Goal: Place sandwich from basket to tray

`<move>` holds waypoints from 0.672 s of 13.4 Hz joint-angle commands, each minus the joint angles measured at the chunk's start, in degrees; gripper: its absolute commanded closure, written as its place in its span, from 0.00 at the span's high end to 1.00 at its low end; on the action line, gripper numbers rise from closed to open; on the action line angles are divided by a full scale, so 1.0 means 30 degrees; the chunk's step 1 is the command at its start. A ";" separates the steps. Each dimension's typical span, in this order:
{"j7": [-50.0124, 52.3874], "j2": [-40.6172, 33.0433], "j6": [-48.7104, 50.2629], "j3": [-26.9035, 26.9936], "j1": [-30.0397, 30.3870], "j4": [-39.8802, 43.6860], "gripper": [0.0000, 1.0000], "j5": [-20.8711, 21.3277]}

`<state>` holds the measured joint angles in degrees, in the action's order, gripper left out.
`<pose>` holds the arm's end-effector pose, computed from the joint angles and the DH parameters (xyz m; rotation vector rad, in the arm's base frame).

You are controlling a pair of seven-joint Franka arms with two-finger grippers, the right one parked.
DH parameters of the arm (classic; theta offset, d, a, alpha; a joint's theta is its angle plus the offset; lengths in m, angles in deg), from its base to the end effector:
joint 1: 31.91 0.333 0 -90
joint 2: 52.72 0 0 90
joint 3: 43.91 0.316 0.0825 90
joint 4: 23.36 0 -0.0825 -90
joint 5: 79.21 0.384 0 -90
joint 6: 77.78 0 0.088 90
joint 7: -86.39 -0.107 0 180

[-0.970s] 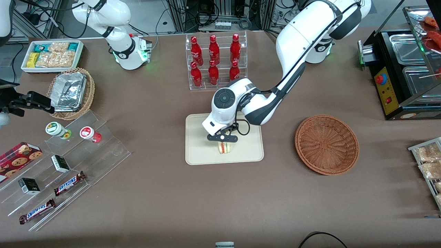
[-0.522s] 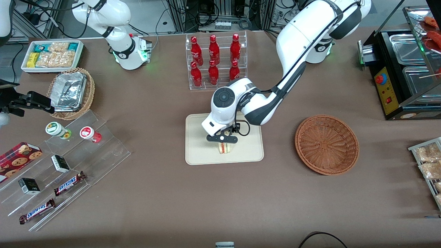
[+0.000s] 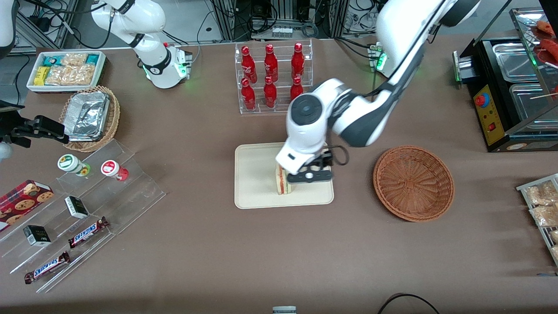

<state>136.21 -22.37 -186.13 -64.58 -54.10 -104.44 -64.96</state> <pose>0.5546 -0.4274 0.4065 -3.0866 -0.1304 -0.0417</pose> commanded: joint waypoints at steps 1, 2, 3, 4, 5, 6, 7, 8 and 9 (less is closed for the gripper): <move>0.0004 -0.2491 0.2008 0.0036 0.1004 -0.0543 1.00 -0.0591; -0.0054 -0.3195 0.2712 0.0065 0.1617 -0.0543 1.00 -0.0795; -0.0113 -0.3898 0.3357 0.0036 0.2261 -0.0543 1.00 -0.1087; -0.0432 -0.4572 0.3972 0.0036 0.2964 -0.0601 1.00 -0.1148; -0.1770 -0.5246 0.4878 0.0036 0.3667 -0.0601 1.00 -0.1293; -0.3233 -0.5775 0.5641 0.0094 0.4283 -0.0572 1.00 -0.1788; -0.4437 -0.6418 0.6403 0.0094 0.5420 -0.0601 1.00 -0.2257; -0.5696 -0.6947 0.7019 0.0094 0.6244 -0.0630 1.00 -0.2551; -0.7159 -0.7416 0.7634 0.0094 0.7122 -0.0602 1.00 -0.2902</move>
<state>121.17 -40.82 -165.59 -63.96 -37.10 -104.31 -71.31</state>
